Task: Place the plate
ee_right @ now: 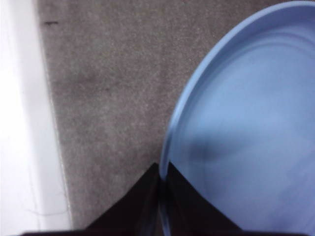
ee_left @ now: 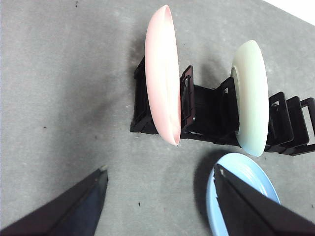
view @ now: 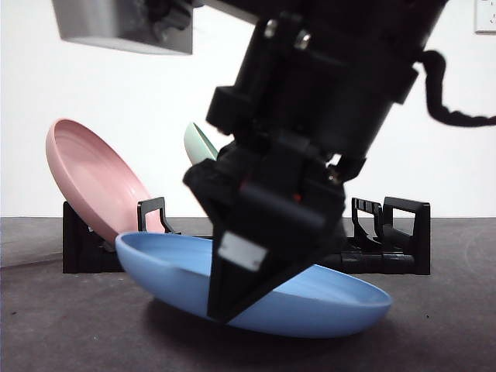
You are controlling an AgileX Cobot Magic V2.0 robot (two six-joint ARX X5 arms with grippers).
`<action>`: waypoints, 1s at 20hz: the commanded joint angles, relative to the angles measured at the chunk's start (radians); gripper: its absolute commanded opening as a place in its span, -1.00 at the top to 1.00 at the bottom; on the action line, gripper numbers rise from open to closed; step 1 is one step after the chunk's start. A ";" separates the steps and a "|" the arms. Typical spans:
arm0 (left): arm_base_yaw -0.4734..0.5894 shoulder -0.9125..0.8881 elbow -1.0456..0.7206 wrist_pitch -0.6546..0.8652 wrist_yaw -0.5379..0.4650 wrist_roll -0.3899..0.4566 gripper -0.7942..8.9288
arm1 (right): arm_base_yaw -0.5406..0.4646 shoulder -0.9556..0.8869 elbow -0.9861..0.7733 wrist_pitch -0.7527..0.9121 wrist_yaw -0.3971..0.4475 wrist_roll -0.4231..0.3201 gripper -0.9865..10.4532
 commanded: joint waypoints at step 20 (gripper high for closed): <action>-0.090 0.247 0.116 0.014 0.044 -0.026 0.15 | -0.286 -0.463 0.297 -0.377 -0.140 0.344 0.46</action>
